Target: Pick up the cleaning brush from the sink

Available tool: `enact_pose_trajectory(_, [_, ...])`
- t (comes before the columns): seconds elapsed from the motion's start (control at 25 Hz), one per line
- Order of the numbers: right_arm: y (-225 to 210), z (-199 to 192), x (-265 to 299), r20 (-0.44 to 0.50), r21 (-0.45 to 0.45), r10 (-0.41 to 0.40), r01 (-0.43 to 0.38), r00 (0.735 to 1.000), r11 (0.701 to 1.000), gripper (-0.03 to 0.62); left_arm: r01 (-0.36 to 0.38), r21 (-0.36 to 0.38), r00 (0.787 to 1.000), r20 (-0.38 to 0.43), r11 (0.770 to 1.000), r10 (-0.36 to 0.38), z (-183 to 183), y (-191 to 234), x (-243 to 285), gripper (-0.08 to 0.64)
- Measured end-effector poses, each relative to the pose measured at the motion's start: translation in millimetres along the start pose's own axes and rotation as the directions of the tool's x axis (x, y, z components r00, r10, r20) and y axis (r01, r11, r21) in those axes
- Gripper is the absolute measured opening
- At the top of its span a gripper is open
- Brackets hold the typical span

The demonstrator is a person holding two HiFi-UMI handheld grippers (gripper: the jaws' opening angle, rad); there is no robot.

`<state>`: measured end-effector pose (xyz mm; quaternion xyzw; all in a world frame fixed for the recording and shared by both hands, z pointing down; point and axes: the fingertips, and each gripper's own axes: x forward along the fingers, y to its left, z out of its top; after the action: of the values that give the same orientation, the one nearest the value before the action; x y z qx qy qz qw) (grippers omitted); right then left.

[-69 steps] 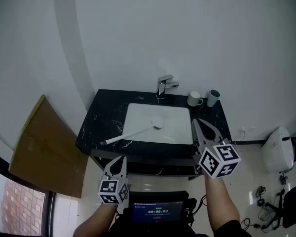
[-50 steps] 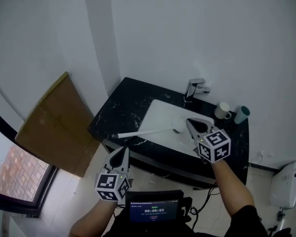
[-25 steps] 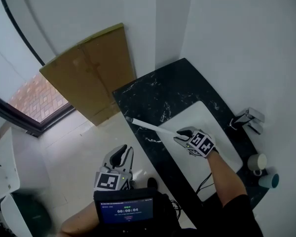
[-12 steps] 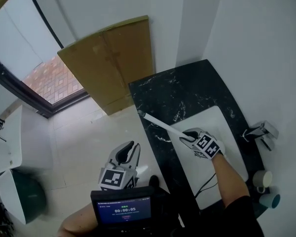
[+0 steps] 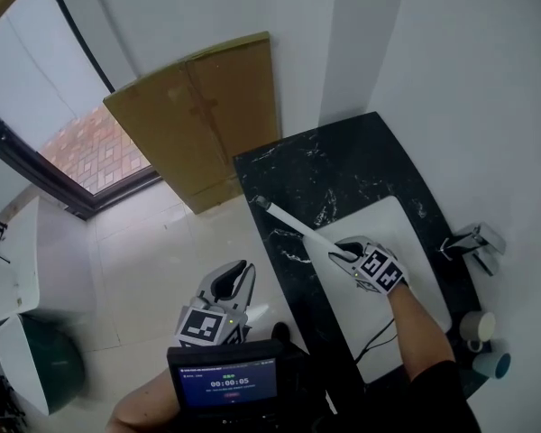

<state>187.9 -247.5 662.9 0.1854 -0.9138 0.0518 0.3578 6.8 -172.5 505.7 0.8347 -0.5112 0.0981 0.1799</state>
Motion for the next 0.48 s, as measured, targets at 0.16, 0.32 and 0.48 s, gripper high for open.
enact_pose_trajectory(0.16, [5.8, 25.3, -33.8, 0.07, 0.02, -0.047, 0.046, 0.996, 0.999, 0.077, 0.057, 0.039, 0.998, -0.007, 0.998, -0.057, 16.8, -12.1, 11.4, 0.063])
enact_pose_trajectory(0.32, [8.3, 64.6, -95.8, 0.164, 0.059, -0.167, 0.159, 0.972, 0.985, 0.077, 0.16, 0.076, 0.987, 0.018, 0.984, -0.162, 47.7, -28.0, 18.3, 0.063])
enact_pose_trajectory(0.48, [13.3, 93.0, -162.3, 0.229, 0.145, -0.349, 0.323, 0.909, 0.935, 0.077, 0.29, 0.118, 0.956, 0.02, 0.95, -0.294, 63.9, -39.1, 24.4, 0.062])
